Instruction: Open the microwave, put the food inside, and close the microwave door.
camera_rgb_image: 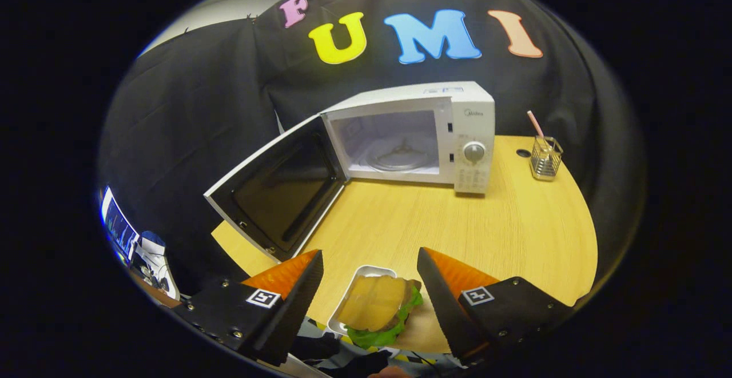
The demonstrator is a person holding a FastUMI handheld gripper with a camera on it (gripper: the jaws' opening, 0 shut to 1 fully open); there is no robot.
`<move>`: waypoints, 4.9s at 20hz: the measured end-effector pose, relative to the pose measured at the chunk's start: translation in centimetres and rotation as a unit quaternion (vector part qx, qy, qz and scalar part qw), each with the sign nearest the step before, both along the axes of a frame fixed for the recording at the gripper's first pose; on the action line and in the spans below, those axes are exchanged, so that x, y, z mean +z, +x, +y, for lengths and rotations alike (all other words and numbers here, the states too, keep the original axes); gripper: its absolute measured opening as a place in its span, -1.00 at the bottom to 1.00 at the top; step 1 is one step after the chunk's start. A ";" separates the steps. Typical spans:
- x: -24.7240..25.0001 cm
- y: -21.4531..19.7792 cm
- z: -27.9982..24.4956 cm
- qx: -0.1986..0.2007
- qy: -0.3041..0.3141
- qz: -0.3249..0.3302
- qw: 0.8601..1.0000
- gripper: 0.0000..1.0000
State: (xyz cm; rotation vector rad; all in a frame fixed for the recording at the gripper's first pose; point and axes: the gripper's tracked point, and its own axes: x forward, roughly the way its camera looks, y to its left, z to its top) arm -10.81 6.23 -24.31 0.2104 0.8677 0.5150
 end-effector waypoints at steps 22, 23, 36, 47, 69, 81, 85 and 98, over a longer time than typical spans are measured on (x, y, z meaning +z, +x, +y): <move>-7.7 -3.2 0.6 -0.036 0.050 0.217 0.974 -0.44; -7.4 -3.3 0.5 -0.039 0.047 0.217 0.974 -0.46; -0.3 0.7 2.2 -0.115 0.099 0.170 0.974 -0.46; 1.6 11.0 7.7 -0.216 0.208 0.104 0.948 -0.46; -6.6 30.5 11.2 -0.394 0.280 -0.004 0.876 -0.46; -11.3 34.9 12.5 -0.483 0.287 -0.006 0.827 -0.46; -12.1 34.6 12.7 -0.496 0.255 -0.004 0.830 -0.35; -10.3 29.6 11.8 -0.460 0.130 -0.007 0.878 0.95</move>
